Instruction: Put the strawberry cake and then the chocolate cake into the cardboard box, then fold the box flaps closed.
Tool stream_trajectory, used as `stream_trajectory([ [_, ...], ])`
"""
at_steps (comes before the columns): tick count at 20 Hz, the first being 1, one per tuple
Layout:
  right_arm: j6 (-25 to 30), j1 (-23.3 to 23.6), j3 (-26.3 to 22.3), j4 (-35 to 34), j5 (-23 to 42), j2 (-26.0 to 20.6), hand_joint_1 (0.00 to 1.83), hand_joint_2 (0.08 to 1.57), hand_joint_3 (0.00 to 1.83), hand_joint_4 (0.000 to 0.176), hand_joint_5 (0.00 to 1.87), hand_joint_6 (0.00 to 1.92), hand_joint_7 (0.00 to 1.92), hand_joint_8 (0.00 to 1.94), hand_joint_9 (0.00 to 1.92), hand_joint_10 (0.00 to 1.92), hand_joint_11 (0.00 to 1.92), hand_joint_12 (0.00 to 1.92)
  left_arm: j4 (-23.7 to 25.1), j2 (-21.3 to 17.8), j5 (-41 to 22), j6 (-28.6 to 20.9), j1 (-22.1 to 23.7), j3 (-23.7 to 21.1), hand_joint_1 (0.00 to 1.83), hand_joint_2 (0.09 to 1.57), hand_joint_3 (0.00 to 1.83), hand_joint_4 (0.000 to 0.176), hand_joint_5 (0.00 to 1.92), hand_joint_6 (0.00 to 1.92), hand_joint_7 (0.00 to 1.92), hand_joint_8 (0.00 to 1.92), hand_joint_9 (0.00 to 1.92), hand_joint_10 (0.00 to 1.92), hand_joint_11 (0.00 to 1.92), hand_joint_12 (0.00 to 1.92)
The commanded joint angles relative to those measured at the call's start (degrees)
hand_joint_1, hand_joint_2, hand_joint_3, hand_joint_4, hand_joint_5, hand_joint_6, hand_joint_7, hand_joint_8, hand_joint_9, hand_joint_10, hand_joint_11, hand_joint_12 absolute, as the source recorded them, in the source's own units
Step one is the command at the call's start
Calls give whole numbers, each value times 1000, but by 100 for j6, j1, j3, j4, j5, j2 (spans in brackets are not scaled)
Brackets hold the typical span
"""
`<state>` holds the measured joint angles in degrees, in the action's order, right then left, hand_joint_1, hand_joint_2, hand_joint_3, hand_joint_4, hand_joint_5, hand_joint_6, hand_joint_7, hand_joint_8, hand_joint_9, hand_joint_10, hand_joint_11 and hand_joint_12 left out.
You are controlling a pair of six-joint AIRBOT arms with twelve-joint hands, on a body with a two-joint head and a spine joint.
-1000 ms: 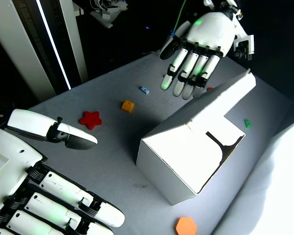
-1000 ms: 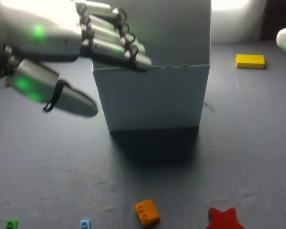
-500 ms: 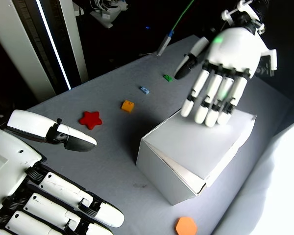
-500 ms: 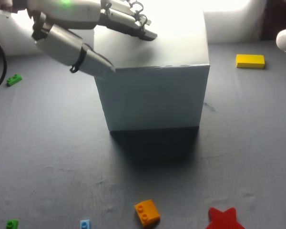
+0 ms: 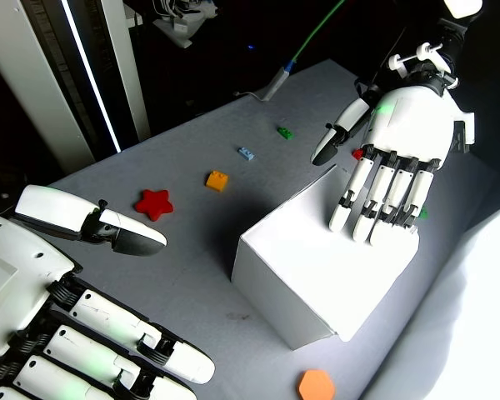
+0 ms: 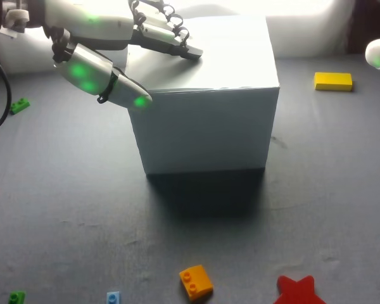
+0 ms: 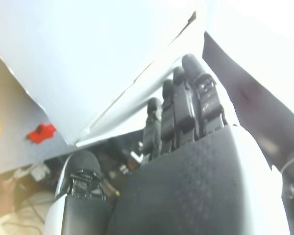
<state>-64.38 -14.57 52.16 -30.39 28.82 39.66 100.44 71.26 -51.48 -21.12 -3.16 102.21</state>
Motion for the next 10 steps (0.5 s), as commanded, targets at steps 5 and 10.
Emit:
stream_trajectory([
  [5, 31, 34, 14, 96, 647, -63, 52, 1263, 3, 0, 64, 2, 80, 5, 59, 7, 24, 16, -21, -128, -79, -179, 330, 6, 0, 1228, 0, 66, 197, 6, 233, 4, 298, 5, 0, 1014],
  [10, 31, 28, 14, 98, 642, -63, 71, 1256, 0, 0, 63, 7, 70, 4, 56, 5, 0, 20, 320, -536, -184, -355, 620, -266, 0, 1223, 0, 69, 194, 1, 228, 2, 290, 1, 0, 973],
])
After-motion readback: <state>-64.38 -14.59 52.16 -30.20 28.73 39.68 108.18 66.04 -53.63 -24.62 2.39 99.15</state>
